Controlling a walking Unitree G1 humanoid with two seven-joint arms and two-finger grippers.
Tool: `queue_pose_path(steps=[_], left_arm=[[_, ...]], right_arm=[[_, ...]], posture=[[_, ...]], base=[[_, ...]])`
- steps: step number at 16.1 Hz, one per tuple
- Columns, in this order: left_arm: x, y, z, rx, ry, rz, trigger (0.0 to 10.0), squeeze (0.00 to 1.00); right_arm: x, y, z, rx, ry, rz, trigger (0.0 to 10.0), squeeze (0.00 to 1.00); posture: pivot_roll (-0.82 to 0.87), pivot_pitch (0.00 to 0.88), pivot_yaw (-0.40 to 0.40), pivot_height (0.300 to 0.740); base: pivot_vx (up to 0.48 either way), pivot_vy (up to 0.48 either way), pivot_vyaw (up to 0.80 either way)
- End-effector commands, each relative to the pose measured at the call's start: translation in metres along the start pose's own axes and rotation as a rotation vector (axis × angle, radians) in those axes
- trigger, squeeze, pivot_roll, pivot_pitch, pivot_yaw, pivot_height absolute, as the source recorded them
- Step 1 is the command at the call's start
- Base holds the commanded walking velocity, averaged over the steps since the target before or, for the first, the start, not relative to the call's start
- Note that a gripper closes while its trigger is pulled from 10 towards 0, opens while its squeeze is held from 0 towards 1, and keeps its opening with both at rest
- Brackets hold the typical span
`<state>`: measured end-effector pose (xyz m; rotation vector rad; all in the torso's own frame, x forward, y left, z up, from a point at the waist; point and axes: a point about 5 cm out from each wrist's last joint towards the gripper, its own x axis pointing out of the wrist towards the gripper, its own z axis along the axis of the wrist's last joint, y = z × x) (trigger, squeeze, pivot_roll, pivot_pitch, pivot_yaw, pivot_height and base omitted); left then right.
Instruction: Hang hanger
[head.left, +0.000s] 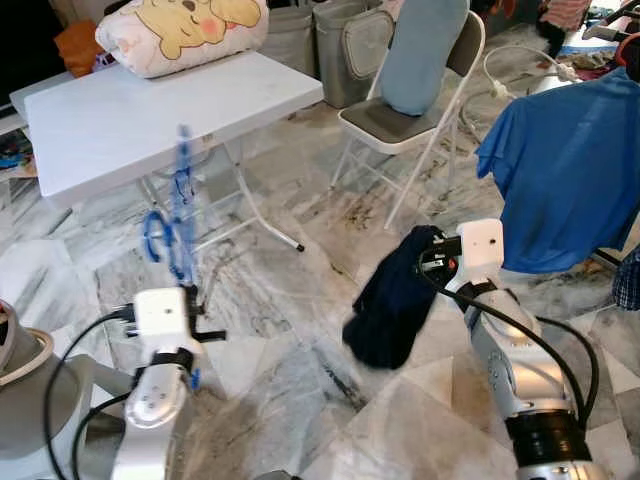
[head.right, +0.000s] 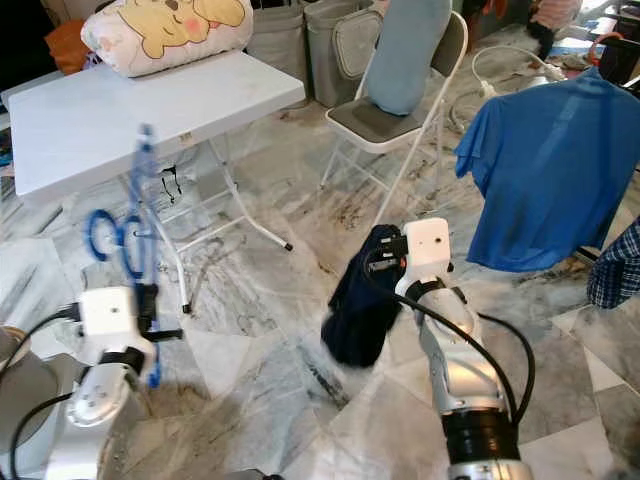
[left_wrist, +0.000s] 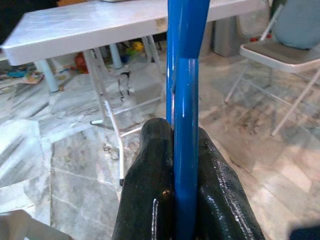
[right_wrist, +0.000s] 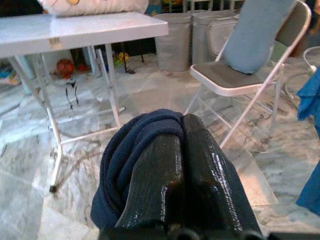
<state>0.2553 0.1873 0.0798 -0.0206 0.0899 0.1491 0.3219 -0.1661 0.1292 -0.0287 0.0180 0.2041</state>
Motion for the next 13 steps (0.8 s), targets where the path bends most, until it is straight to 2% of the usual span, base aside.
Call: queue_pose_path(steps=[1,3,8,13], left_arm=[[0.002,0.008,0.007,-0.002,-0.033,0.034,10.0,0.0],[0.007,0.004,0.012,-0.001,-0.052,0.006,10.0,0.0],[0.007,-0.004,0.015,-0.026,-0.066,0.011,10.0,0.0],[0.003,-0.008,0.013,-0.039,-0.061,0.015,10.0,0.0]], right_arm=[[0.001,0.005,0.016,0.027,-0.067,0.002,10.0,0.0],[0.001,0.013,0.018,0.008,-0.071,0.036,10.0,0.0],[0.005,0.023,0.028,0.005,-0.11,0.055,10.0,0.0],[0.0,0.031,0.02,0.001,-0.083,0.082,10.0,0.0]], posture=[[-0.09,0.0,0.131,0.74],[-0.09,0.0,0.131,0.74],[-0.08,0.0,0.134,0.74],[-0.07,0.0,0.109,0.74]], base=[[0.0,0.0,0.0],[0.264,0.0,0.0],[0.331,0.0,0.0],[0.388,0.0,0.0]])
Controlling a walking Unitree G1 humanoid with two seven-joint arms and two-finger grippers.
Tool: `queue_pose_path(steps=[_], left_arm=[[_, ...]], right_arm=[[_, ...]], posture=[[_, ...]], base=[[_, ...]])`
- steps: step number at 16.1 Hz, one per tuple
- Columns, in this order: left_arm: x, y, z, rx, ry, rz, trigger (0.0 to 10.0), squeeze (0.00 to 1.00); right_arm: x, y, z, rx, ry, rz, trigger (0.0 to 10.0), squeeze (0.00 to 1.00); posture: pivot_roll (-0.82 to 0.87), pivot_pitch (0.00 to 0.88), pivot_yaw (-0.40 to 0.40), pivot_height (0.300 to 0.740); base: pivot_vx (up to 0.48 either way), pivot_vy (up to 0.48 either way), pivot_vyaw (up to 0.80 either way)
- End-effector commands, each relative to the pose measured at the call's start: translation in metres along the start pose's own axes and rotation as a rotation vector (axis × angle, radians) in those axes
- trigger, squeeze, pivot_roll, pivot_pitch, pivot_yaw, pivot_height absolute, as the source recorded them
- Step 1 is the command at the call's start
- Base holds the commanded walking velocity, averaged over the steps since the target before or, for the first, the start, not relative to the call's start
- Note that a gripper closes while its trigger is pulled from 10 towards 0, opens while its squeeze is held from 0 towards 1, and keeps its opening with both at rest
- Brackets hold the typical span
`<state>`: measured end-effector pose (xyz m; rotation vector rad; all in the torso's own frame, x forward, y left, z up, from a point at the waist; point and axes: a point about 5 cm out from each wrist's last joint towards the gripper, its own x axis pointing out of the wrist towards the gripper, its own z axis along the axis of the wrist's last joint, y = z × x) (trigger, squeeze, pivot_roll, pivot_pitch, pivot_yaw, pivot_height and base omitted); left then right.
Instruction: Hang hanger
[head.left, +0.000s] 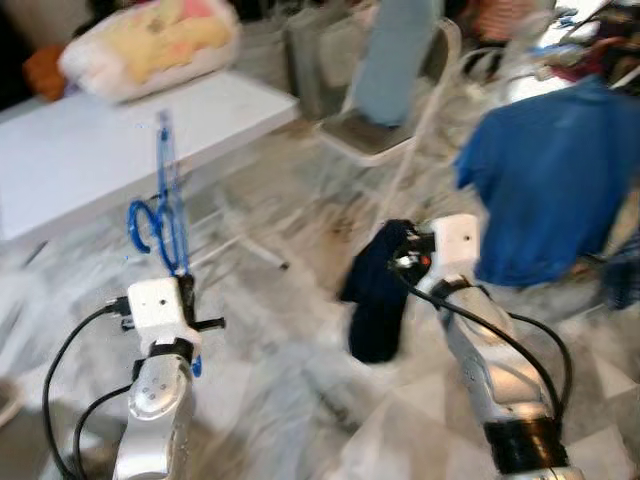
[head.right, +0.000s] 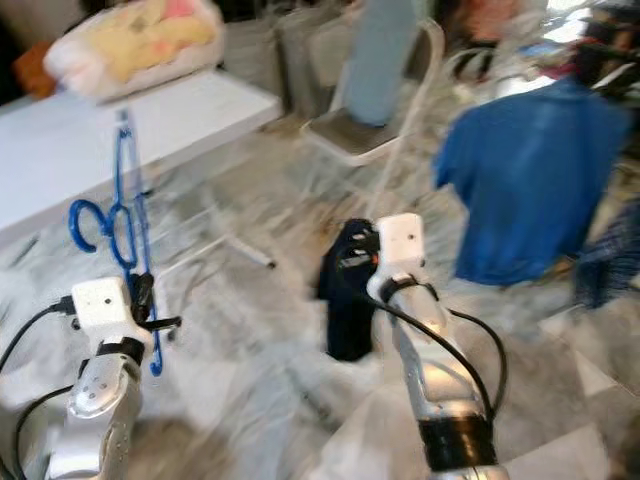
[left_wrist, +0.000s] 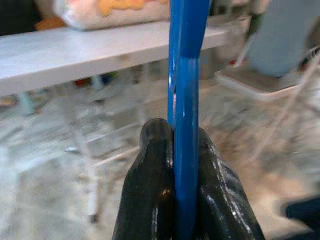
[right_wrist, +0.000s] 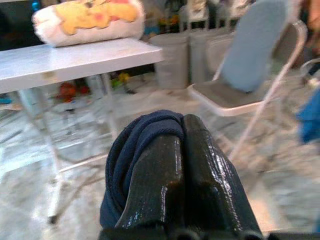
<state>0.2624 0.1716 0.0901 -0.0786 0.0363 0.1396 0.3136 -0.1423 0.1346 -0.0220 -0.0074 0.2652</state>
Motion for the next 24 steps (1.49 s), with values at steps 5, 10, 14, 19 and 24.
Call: queue_pose_path(steps=[5,10,14,19,24], left_arm=[[0.002,0.013,0.001,0.003,-0.002,0.051,10.0,0.0],[0.003,0.017,-0.002,0.004,0.012,0.064,10.0,0.0],[0.003,0.014,-0.005,0.003,0.028,0.06,10.0,0.0],[0.002,0.015,-0.008,0.009,0.042,0.055,10.0,0.0],[0.002,0.015,-0.002,0.017,0.01,0.081,10.0,0.0]], right_arm=[[0.008,0.008,0.005,0.009,-0.023,0.009,10.0,0.0],[0.014,0.013,0.003,0.018,-0.031,0.025,10.0,0.0],[0.016,0.015,0.0,0.036,-0.027,0.023,10.0,0.0],[0.019,0.015,-0.003,0.044,-0.027,0.013,10.0,0.0],[0.021,0.014,0.001,0.037,-0.042,0.008,10.0,0.0]], posture=[[-0.05,0.0,0.098,0.74],[-0.05,0.0,0.102,0.74],[-0.05,0.0,0.105,0.74],[-0.04,0.0,0.114,0.74],[-0.03,0.0,0.11,0.74]], base=[[0.388,0.119,0.0],[0.356,0.322,0.46],[0.33,0.348,0.57],[0.289,0.383,0.0],[0.162,0.215,0.0]])
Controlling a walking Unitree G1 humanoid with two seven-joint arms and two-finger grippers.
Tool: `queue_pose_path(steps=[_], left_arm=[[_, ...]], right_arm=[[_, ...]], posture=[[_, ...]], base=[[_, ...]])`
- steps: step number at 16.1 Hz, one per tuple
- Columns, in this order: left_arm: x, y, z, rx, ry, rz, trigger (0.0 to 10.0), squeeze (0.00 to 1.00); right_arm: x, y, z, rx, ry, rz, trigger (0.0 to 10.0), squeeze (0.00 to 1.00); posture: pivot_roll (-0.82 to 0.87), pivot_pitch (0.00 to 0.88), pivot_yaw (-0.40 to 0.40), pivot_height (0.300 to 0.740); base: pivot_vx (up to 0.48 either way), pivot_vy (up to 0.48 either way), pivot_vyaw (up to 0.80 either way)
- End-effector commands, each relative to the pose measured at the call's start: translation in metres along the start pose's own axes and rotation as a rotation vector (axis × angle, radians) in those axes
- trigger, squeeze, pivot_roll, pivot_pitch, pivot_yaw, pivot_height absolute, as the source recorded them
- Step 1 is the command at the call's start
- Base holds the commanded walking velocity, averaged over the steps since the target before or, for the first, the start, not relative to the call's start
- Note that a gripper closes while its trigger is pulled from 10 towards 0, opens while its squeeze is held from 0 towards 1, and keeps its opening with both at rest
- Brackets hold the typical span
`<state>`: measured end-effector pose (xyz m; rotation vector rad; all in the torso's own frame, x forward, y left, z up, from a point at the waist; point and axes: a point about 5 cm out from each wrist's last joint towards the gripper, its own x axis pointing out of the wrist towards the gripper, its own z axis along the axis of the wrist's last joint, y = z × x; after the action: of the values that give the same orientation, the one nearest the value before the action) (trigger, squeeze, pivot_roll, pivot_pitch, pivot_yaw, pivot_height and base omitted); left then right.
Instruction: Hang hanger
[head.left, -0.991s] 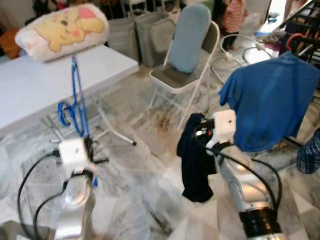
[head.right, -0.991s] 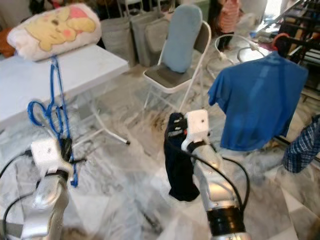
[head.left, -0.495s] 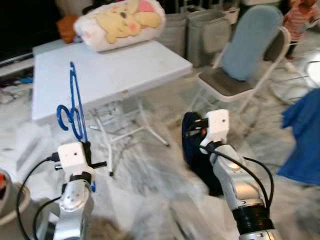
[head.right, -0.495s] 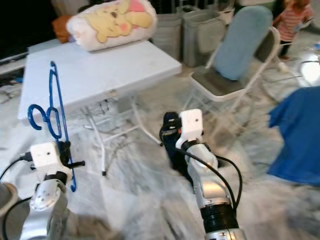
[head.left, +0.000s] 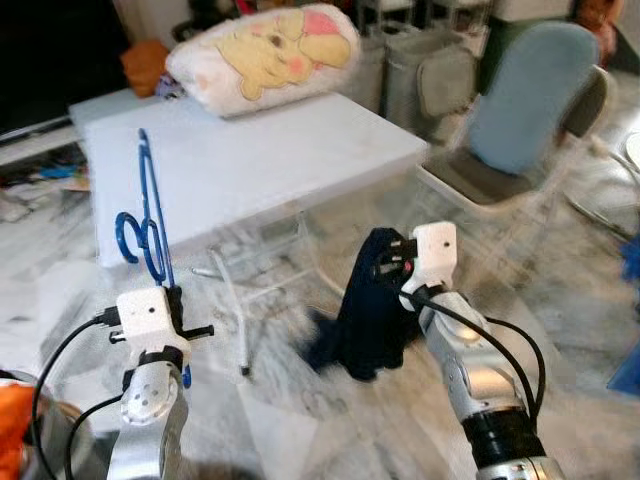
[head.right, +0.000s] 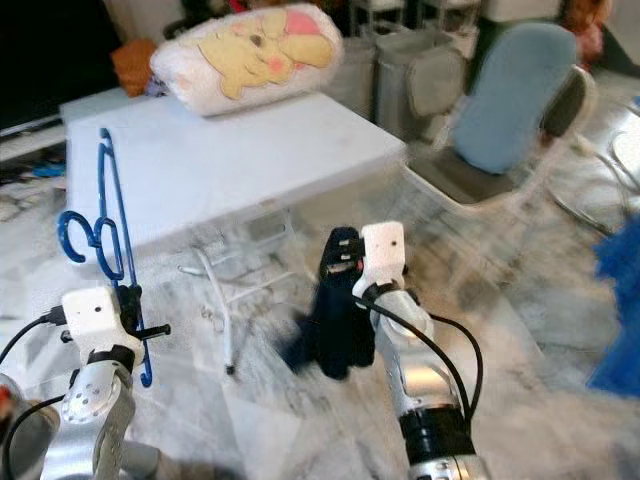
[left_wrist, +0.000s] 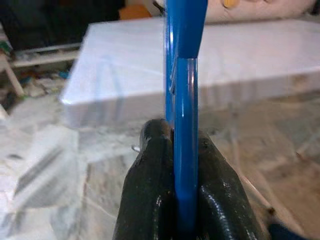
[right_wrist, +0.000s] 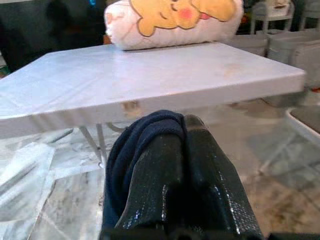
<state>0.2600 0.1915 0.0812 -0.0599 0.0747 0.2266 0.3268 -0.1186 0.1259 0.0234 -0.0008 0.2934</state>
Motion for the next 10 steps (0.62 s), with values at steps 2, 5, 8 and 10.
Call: queue_pose_path(steps=[2,5,8,10], left_arm=[[0.0004,-0.0063,0.0064,0.003,-0.022,0.006,10.0,0.0],[-0.0016,-0.0099,0.0055,0.011,-0.018,-0.022,10.0,0.0],[0.0017,-0.0096,0.0034,-0.017,0.001,-0.007,10.0,0.0],[0.0044,-0.0118,0.0069,-0.025,-0.013,-0.023,10.0,0.0]], right_arm=[[0.0024,-0.0058,0.0112,-0.012,-0.05,-0.021,10.0,0.0],[0.0042,-0.0064,0.0187,-0.047,-0.078,-0.017,10.0,0.0],[0.003,-0.009,0.0164,-0.039,-0.074,-0.029,10.0,0.0],[0.0035,-0.0076,0.0176,-0.026,-0.08,-0.03,10.0,0.0]], posture=[[-0.04,0.0,0.115,0.74],[-0.04,0.0,0.122,0.74],[-0.06,0.0,0.127,0.74],[-0.06,0.0,0.128,0.74]], base=[[0.0,0.0,0.0],[0.0,0.0,0.45],[0.0,0.0,0.68],[0.0,0.0,0.51]])
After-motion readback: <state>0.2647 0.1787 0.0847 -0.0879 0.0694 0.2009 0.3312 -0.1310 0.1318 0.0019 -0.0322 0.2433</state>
